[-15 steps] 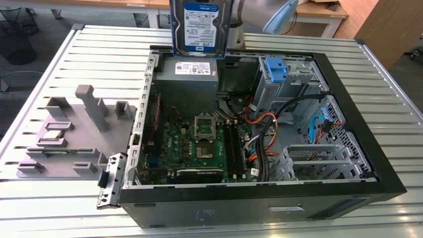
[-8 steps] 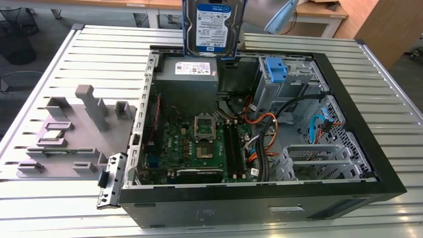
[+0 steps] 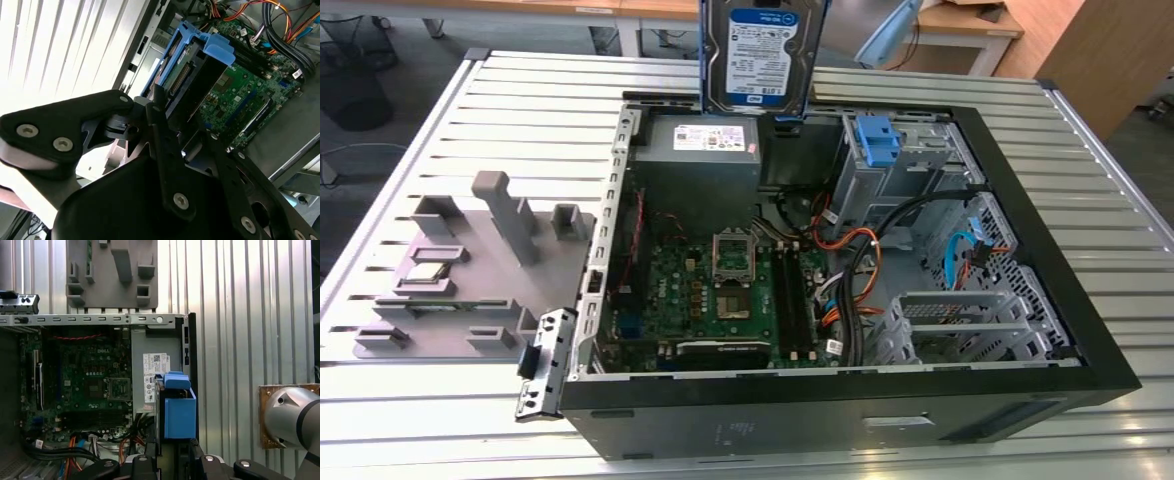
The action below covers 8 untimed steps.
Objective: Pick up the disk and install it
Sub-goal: 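Pick up the disk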
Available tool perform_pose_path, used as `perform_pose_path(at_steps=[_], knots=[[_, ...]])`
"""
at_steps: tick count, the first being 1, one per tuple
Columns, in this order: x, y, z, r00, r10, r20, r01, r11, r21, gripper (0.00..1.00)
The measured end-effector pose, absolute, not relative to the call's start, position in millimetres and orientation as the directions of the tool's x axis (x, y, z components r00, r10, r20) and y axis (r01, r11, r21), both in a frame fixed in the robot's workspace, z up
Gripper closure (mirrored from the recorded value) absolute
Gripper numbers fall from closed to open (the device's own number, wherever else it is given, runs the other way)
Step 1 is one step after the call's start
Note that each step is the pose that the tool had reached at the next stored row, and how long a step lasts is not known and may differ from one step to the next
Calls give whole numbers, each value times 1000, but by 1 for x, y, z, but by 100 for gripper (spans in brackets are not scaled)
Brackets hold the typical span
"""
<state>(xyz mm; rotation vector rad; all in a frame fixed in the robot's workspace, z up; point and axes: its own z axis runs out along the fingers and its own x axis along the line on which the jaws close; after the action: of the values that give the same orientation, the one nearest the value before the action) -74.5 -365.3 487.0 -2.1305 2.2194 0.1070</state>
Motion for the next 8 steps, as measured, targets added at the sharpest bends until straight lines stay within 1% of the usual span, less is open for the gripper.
perform_pose_path(at_steps=[8], knots=[[-74,-368,487,-41,-995,-94,-999,41,6,65]])
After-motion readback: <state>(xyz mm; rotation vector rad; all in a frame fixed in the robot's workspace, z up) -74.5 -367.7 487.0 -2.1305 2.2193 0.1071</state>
